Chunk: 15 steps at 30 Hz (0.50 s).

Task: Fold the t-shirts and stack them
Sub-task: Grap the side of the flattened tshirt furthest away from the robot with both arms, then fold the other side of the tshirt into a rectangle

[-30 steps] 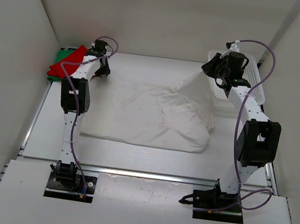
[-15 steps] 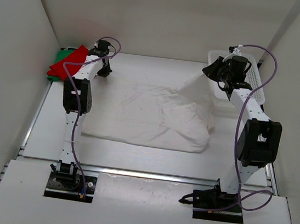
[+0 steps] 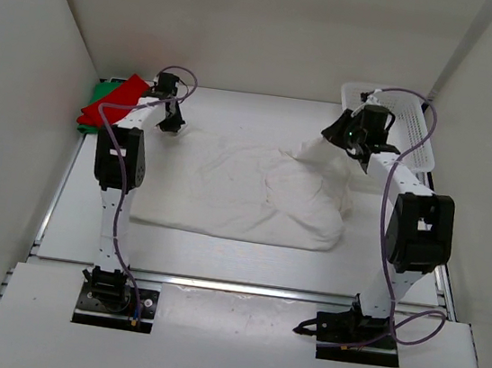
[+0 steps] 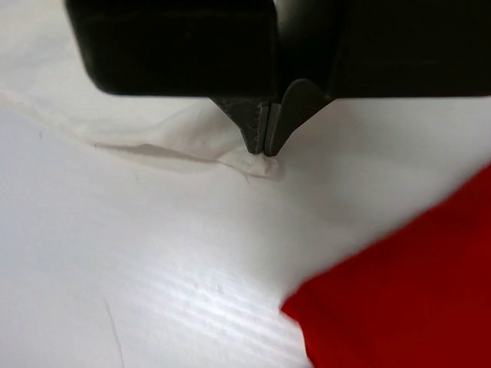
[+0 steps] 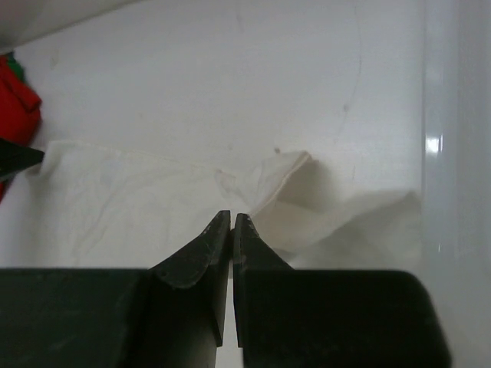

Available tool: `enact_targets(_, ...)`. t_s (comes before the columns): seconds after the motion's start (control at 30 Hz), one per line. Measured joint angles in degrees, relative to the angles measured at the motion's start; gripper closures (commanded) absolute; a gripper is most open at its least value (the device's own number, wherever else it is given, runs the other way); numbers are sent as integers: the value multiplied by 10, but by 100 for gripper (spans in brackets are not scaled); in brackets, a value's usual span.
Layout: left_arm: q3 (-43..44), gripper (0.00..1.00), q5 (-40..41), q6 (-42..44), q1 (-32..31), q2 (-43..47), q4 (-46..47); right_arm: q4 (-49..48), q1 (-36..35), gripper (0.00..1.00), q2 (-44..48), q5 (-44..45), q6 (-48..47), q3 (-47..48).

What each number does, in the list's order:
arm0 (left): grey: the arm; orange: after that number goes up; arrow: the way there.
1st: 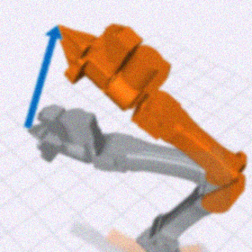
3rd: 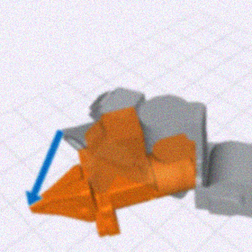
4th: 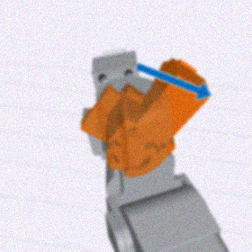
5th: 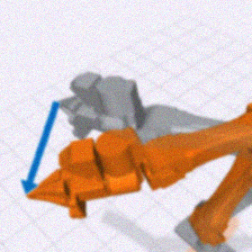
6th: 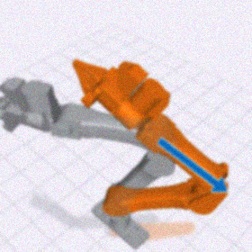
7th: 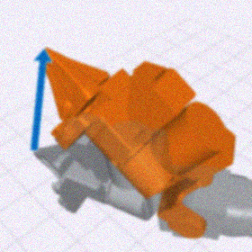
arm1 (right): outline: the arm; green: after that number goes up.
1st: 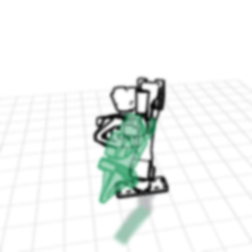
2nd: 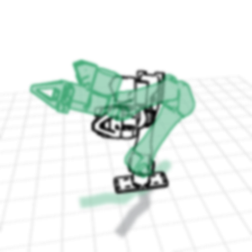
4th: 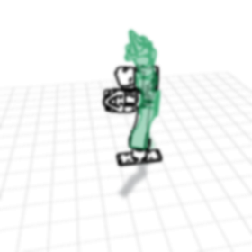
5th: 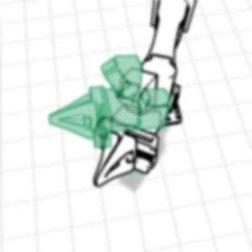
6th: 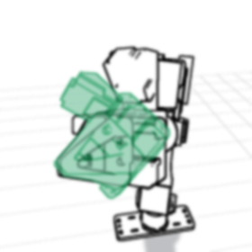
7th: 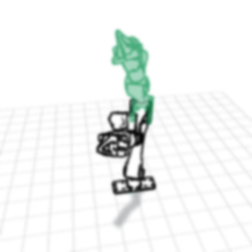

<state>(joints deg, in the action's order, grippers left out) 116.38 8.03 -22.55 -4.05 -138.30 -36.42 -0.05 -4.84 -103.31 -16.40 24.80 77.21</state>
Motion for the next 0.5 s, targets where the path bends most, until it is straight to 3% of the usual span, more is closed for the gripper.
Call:
enact_targets(0.2, -135, 100, -44, -10, 1, 92, 67, 4, -4, 100, 43, 21, 18, -138)
enact_targets(0.5, -353, 100, -103, -26, 38, 279, 165, -5, 6, 100, 211, 37, 42, -296)
